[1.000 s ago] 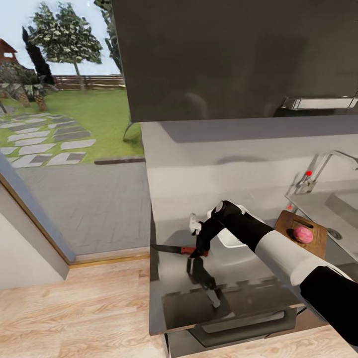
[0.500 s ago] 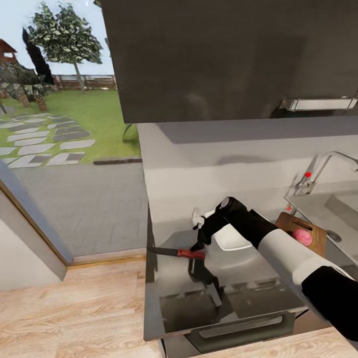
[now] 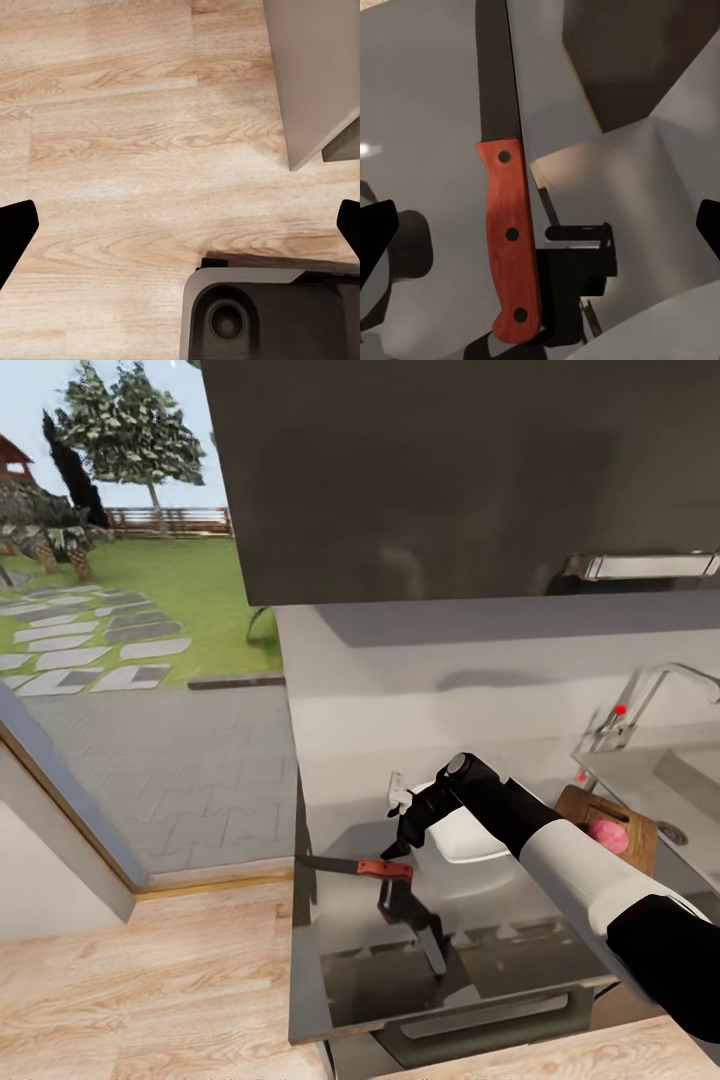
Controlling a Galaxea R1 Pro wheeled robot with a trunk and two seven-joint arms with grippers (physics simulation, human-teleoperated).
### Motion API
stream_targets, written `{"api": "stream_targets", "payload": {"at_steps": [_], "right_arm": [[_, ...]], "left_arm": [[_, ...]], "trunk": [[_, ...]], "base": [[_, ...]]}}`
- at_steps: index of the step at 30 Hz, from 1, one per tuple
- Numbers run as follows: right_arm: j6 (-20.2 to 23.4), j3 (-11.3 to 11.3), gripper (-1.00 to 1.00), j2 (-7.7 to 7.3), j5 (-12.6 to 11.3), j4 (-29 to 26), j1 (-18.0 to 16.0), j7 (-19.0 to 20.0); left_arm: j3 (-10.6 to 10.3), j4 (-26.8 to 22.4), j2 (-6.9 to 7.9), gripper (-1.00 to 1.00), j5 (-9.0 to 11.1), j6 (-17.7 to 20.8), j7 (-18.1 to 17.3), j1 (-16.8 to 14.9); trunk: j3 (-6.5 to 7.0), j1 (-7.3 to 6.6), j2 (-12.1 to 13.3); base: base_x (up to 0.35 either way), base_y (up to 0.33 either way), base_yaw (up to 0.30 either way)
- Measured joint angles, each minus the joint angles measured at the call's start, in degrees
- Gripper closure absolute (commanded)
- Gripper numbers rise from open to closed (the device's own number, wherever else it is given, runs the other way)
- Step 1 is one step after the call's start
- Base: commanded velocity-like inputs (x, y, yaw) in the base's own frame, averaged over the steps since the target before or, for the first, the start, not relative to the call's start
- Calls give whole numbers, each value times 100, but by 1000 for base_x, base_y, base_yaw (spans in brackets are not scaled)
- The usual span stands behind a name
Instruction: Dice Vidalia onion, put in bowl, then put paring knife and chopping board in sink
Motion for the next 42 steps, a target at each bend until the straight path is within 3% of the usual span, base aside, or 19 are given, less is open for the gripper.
{"api": "stream_targets", "payload": {"at_steps": [42], "right_arm": [[0,8,-100,27,-1,8,0,-7]], "left_arm": [[-9,0,-3,-100,0,0,0,-2]], "trunk": [[-335,0,0]], "base": [[0,0,0]]}}
